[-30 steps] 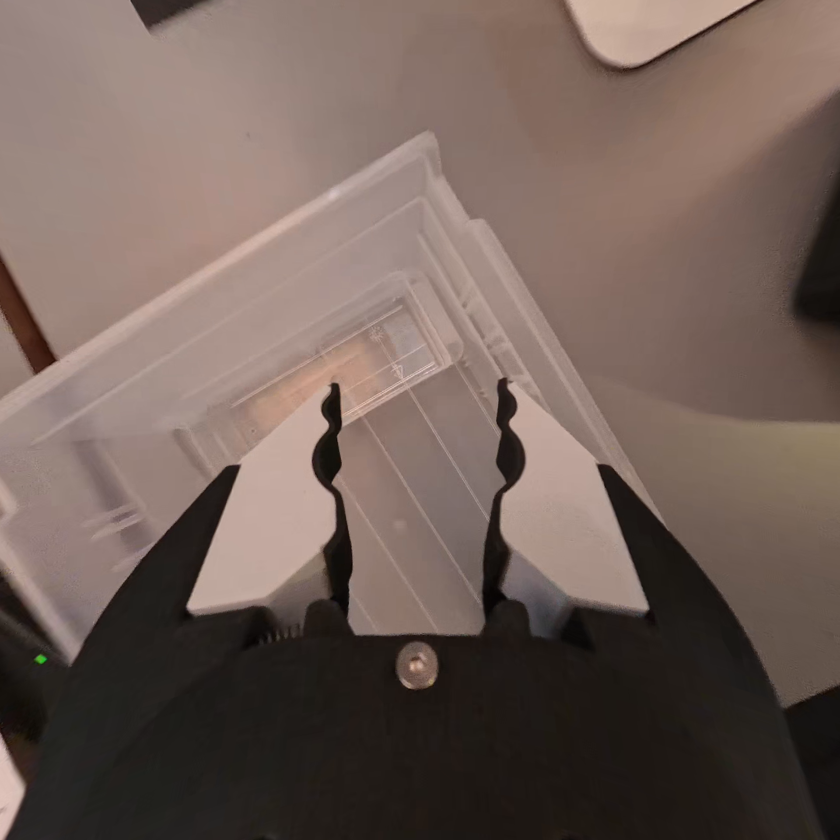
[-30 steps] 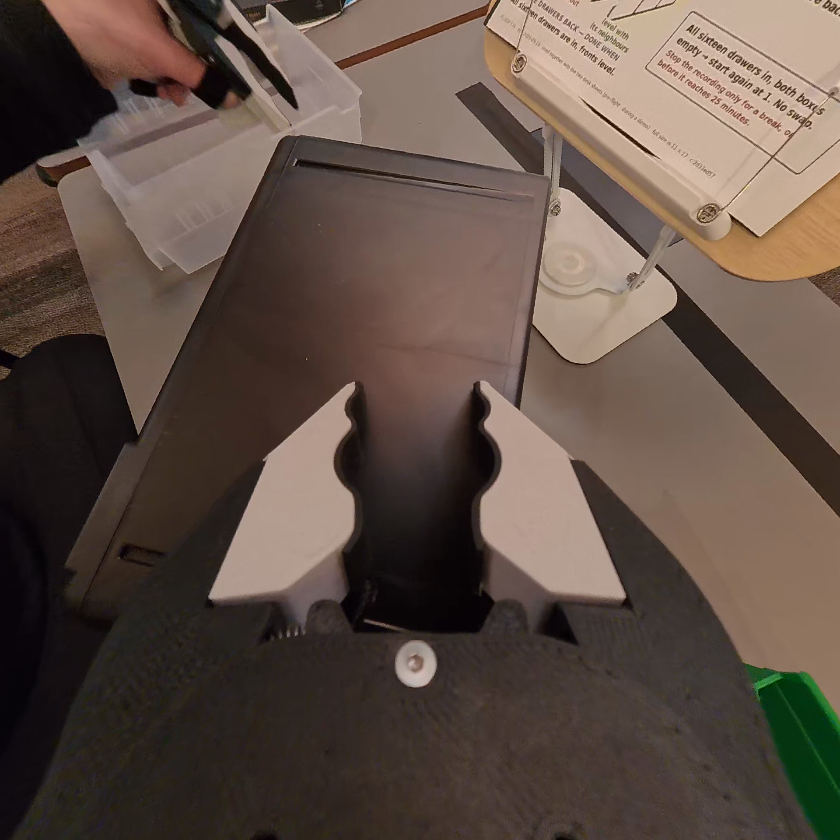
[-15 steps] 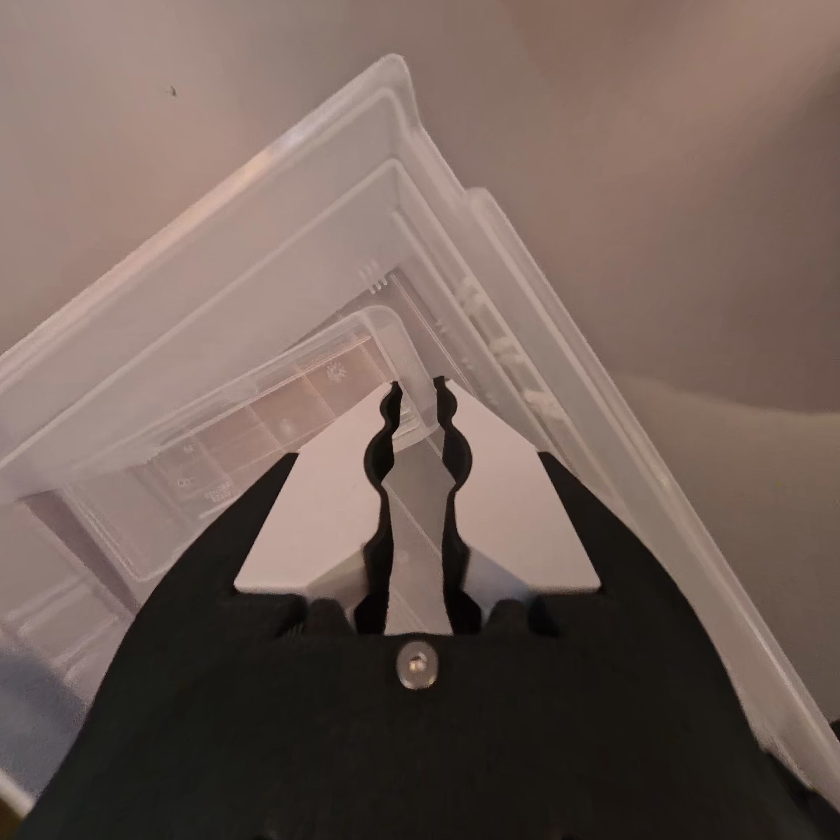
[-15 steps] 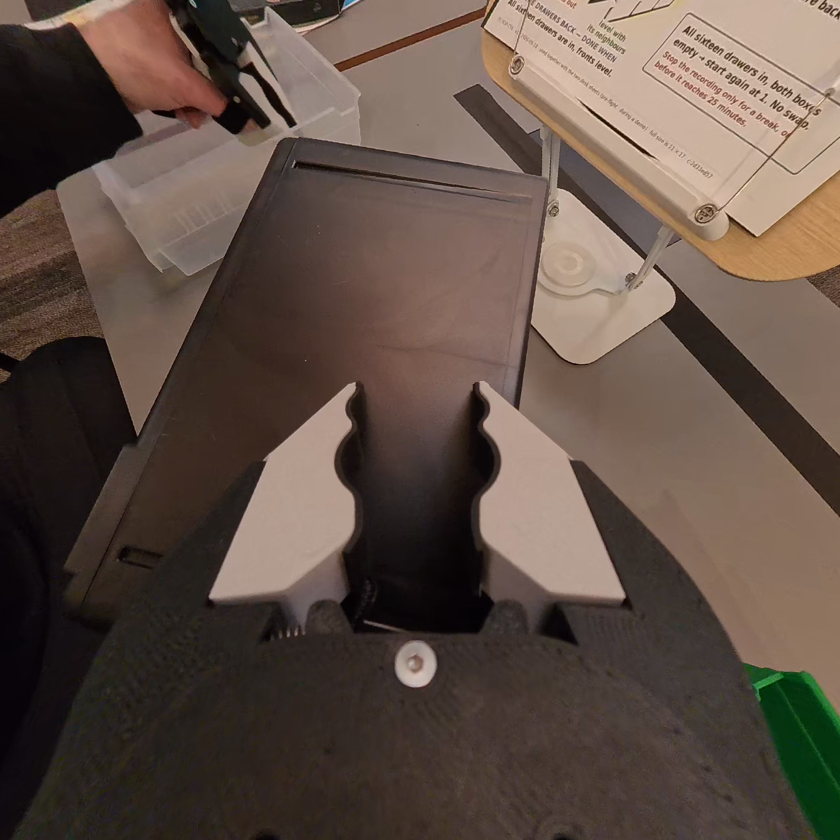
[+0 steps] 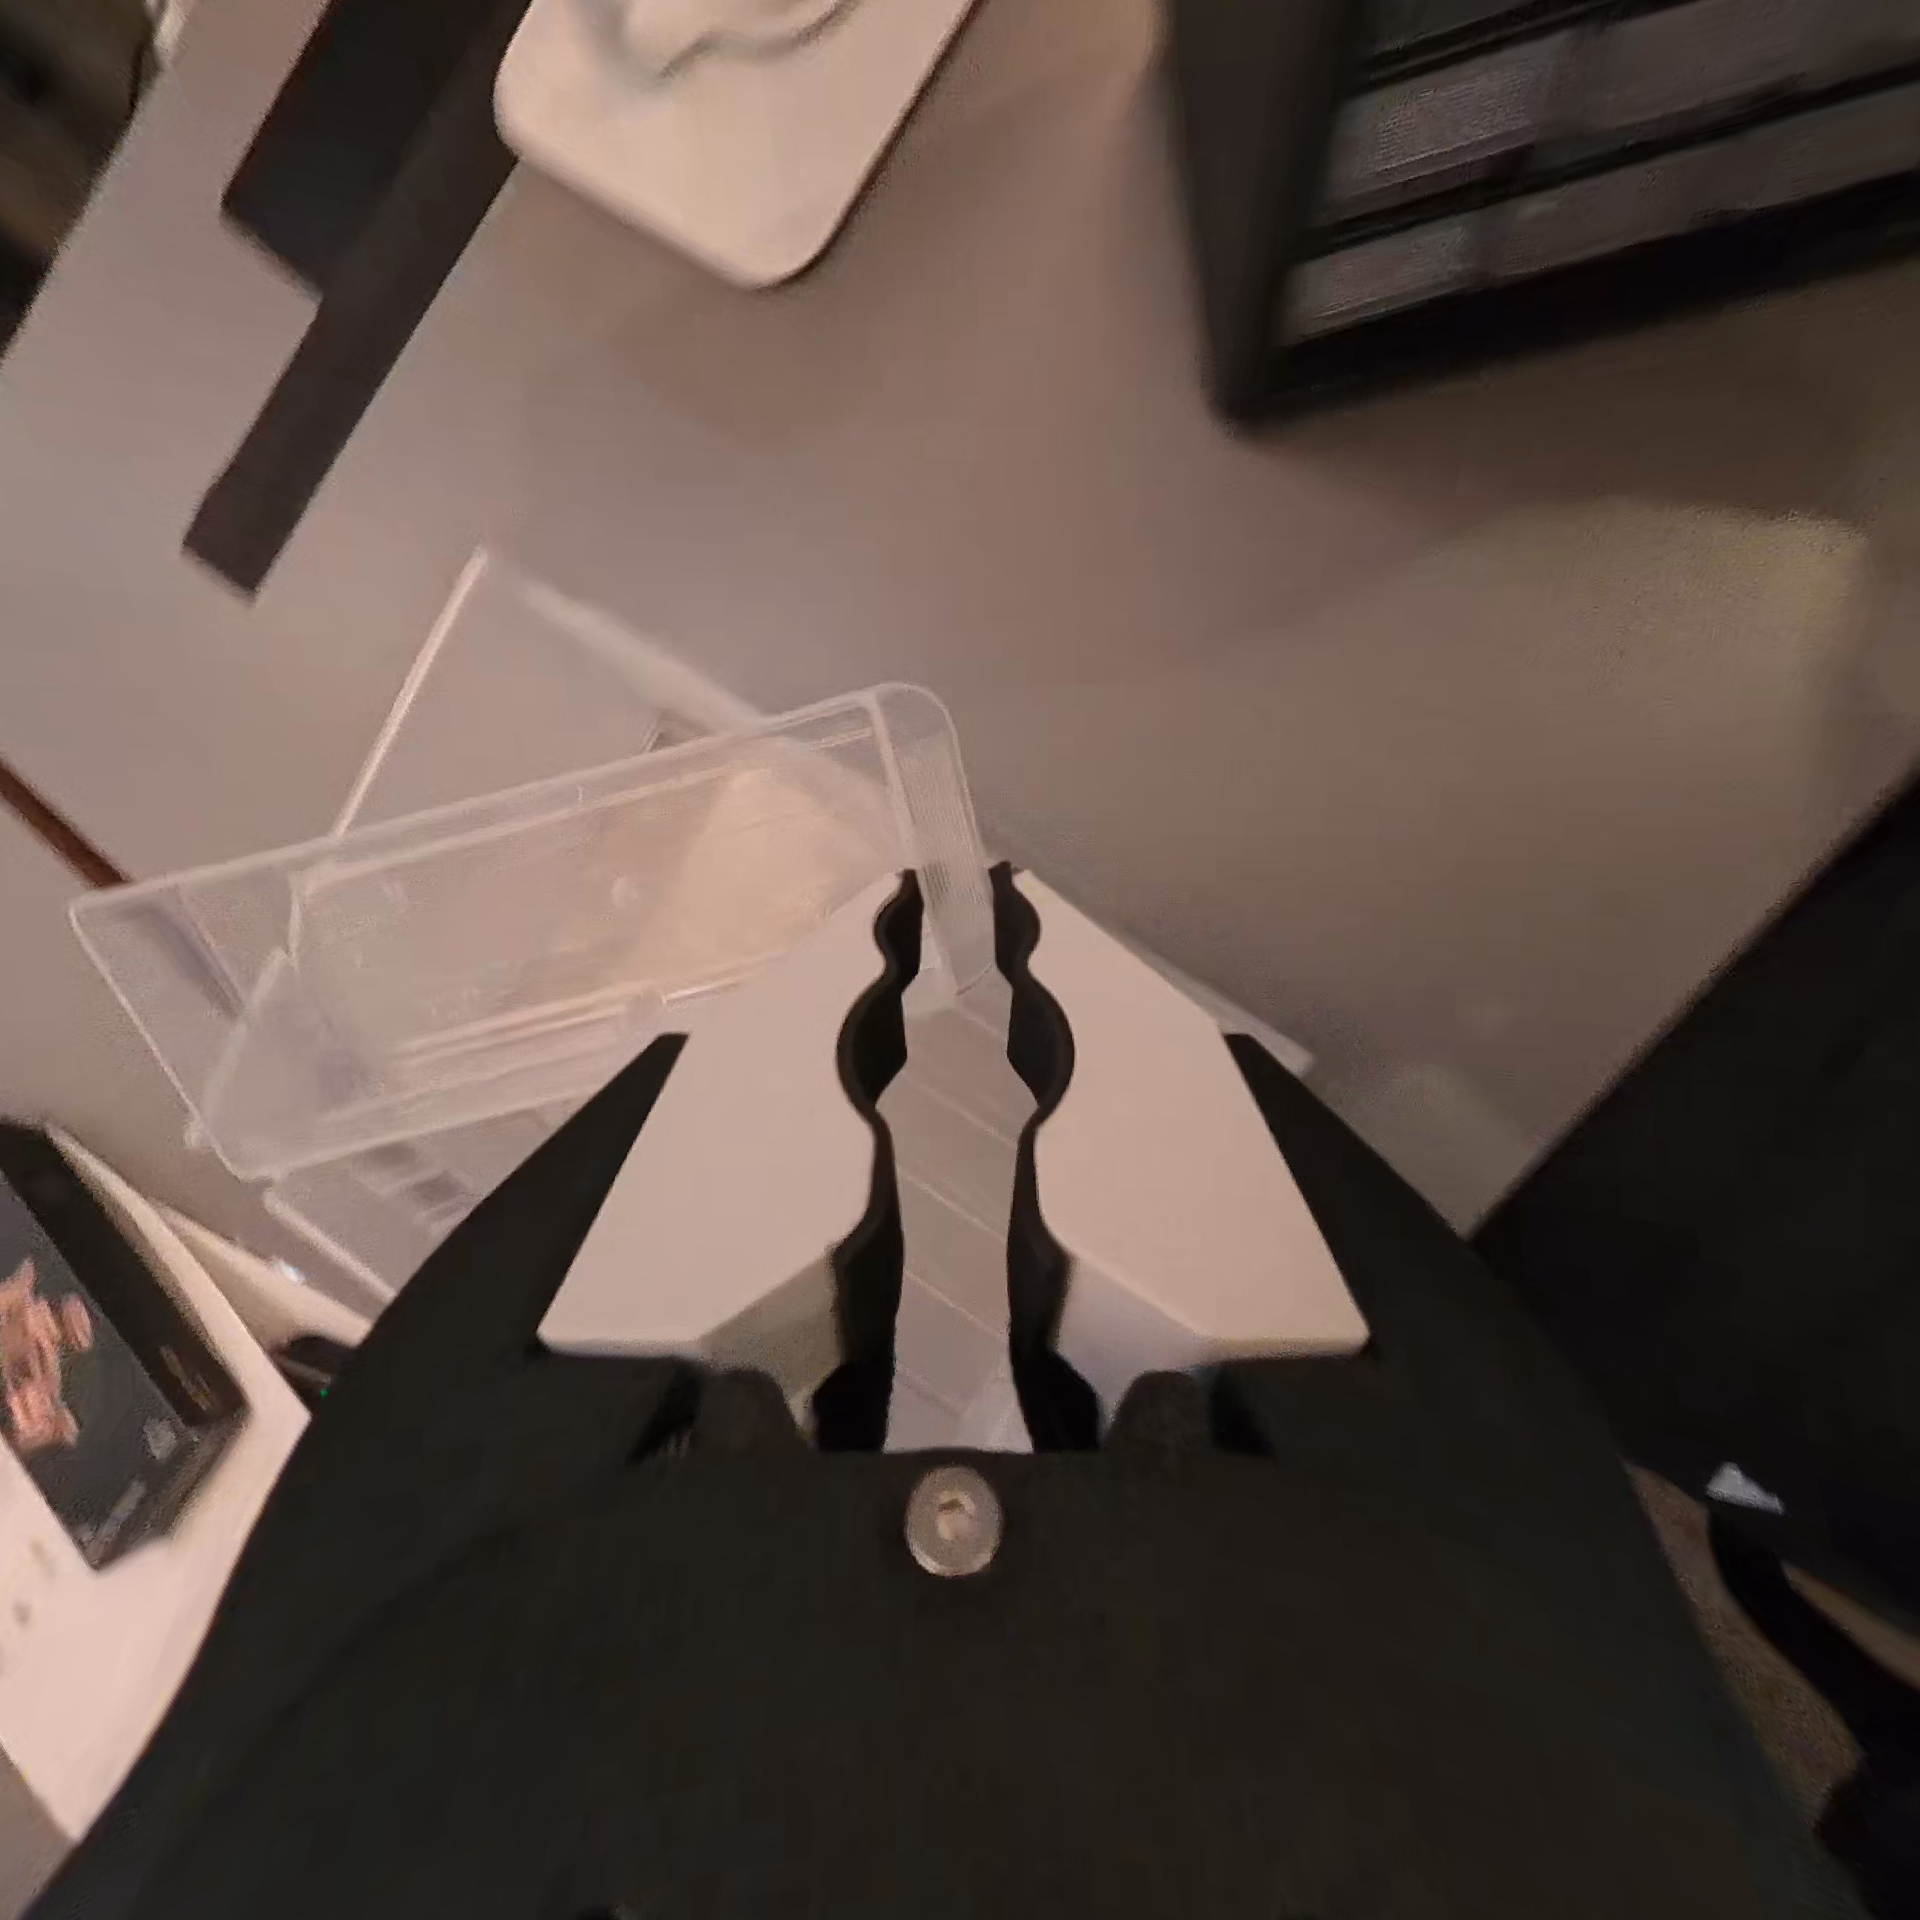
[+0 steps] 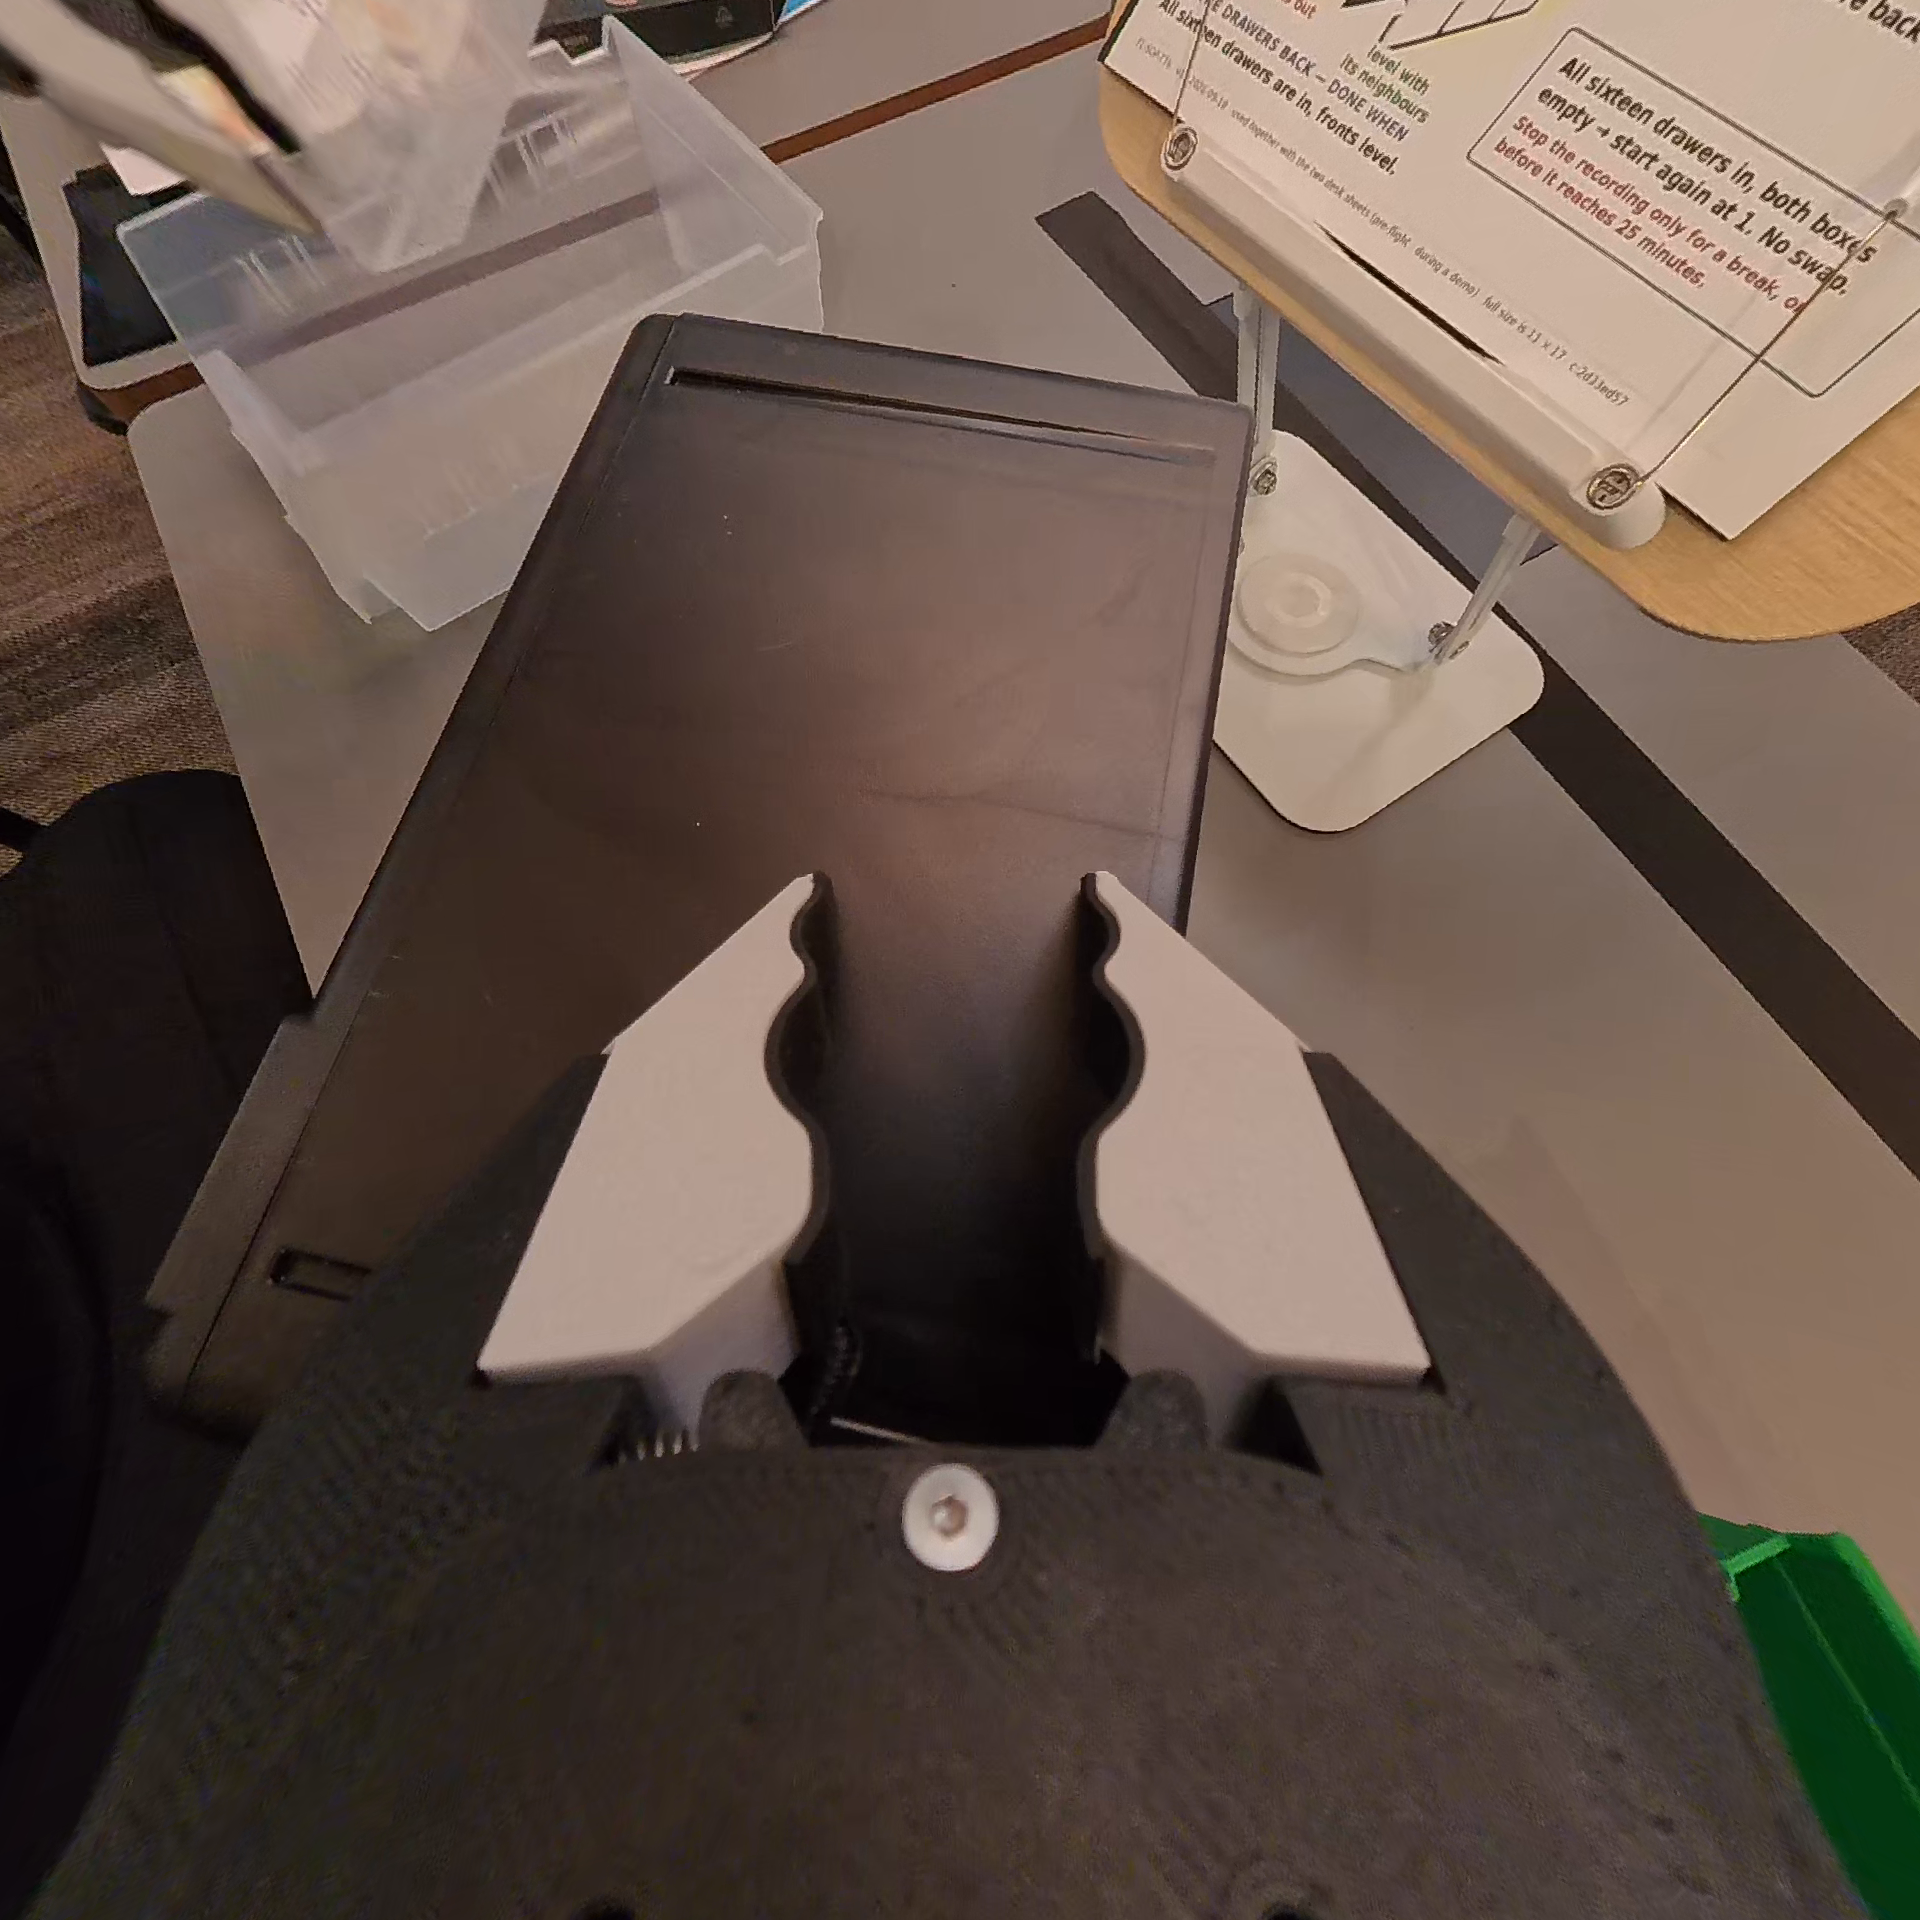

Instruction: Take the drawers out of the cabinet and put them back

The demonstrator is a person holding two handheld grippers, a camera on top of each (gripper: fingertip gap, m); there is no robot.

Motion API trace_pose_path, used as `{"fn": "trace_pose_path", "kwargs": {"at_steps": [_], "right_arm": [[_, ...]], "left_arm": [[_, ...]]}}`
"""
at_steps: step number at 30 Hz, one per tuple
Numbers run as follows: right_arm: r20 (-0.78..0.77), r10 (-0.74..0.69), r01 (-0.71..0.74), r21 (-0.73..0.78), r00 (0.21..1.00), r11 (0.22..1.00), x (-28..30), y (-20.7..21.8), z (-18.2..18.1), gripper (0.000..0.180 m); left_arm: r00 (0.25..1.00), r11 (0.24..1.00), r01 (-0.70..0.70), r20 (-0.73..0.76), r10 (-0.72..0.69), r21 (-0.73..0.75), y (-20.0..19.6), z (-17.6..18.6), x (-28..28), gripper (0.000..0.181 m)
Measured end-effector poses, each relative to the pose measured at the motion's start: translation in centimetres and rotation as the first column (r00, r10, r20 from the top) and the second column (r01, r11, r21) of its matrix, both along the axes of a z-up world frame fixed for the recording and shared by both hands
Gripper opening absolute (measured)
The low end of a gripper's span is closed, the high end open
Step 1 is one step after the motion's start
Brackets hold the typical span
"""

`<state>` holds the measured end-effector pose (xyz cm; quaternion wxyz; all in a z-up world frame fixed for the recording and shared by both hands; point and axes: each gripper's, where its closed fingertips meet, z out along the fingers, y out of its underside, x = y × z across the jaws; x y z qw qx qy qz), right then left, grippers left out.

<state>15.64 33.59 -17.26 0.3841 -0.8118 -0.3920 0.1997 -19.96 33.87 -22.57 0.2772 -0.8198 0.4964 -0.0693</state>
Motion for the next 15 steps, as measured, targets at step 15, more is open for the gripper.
{"fn": "trace_pose_path", "kwargs": {"at_steps": [15], "right_arm": [[0.001, -0.005, 0.005, -0.001, 1.000, 1.000, 0.0, 0.1, 0.0, 0.045]], "left_arm": [[0.689, 0.737, 0.600, -0.267, -0.674, -0.311, -18.7, -13.0, 10.8, 0.012]]}}
